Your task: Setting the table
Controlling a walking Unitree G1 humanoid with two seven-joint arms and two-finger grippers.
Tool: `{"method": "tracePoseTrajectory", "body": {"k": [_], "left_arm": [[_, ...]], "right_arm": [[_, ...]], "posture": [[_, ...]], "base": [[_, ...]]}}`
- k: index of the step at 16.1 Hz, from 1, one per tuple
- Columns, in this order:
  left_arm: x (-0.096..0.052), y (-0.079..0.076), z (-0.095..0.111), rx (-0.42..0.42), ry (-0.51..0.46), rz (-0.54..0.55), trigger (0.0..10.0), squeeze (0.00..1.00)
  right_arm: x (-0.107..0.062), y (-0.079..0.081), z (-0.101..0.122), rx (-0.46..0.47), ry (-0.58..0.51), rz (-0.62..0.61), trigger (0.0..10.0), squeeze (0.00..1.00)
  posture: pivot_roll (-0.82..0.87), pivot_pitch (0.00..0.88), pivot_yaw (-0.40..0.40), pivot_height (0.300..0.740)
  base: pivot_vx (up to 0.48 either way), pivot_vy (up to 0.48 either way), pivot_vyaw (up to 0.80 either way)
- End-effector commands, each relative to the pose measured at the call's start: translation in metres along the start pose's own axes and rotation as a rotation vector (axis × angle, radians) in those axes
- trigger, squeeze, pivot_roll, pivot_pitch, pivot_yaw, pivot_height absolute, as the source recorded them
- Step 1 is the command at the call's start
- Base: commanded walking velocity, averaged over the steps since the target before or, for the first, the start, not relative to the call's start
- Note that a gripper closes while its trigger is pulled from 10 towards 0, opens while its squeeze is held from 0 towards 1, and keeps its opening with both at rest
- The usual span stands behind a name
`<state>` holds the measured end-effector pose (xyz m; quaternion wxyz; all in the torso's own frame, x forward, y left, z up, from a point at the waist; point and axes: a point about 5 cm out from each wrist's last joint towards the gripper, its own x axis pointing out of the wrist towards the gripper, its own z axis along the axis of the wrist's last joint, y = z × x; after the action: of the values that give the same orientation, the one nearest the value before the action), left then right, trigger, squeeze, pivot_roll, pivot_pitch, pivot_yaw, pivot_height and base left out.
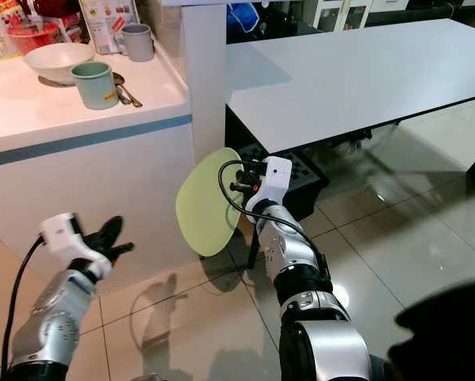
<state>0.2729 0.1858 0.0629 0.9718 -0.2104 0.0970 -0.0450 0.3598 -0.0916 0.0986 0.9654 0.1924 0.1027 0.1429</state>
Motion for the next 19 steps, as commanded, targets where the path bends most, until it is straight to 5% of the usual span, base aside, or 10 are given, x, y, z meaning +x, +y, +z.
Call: {"method": "tracePoseTrajectory", "body": {"k": [1, 9, 19], "left_arm": [[-0.001, -0.007, -0.001, 0.086, 0.005, -0.052, 10.0, 0.0], [-0.006, -0.033, -0.003, 0.246, 0.004, -0.248, 10.0, 0.0], [0.003, -0.044, 0.002, 0.223, -0.01, -0.266, 10.0, 0.0]], "right_arm": [[0.0, 0.003, 0.013, -0.032, -0.062, 0.03, 0.0, 0.0], [0.001, 0.006, 0.013, -0.027, -0.067, 0.033, 0.0, 0.0], [0.0, 0.001, 0.017, -0.033, -0.075, 0.011, 0.0, 0.0]], "posture": [[0.09, 0.0, -0.003, 0.74], [0.09, 0.0, -0.003, 0.74], [0.07, 0.0, -0.002, 0.74]], "base": [[0.0, 0.0, 0.0], [0.0, 0.0, 0.0], [0.0, 0.0, 0.0]]}}
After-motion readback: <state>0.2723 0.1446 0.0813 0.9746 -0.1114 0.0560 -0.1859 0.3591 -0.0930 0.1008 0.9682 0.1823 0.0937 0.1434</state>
